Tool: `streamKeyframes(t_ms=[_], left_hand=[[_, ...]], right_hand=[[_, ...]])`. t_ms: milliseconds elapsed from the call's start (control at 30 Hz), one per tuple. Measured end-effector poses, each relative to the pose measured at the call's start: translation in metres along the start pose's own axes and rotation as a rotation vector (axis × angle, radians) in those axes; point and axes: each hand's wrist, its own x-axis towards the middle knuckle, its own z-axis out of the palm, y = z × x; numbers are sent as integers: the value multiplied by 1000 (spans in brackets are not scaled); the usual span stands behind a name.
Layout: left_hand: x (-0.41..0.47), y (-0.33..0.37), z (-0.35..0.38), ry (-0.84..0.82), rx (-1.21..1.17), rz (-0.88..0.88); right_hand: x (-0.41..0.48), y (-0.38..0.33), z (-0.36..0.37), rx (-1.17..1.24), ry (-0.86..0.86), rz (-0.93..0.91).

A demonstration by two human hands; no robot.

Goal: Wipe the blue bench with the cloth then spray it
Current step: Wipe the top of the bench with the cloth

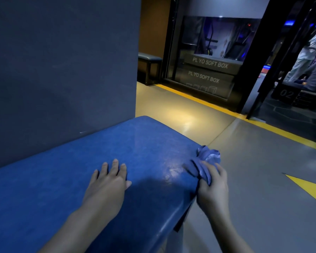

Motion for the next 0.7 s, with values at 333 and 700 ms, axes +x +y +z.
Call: streamKeyframes(t_ms=[333,700], left_hand=[[0,0,-4,-9,-5,4],[0,3,-8,4,49,14]], right_hand=[[43,12,-12,296,111,288],[-36,-6,-4,169,-13,162]])
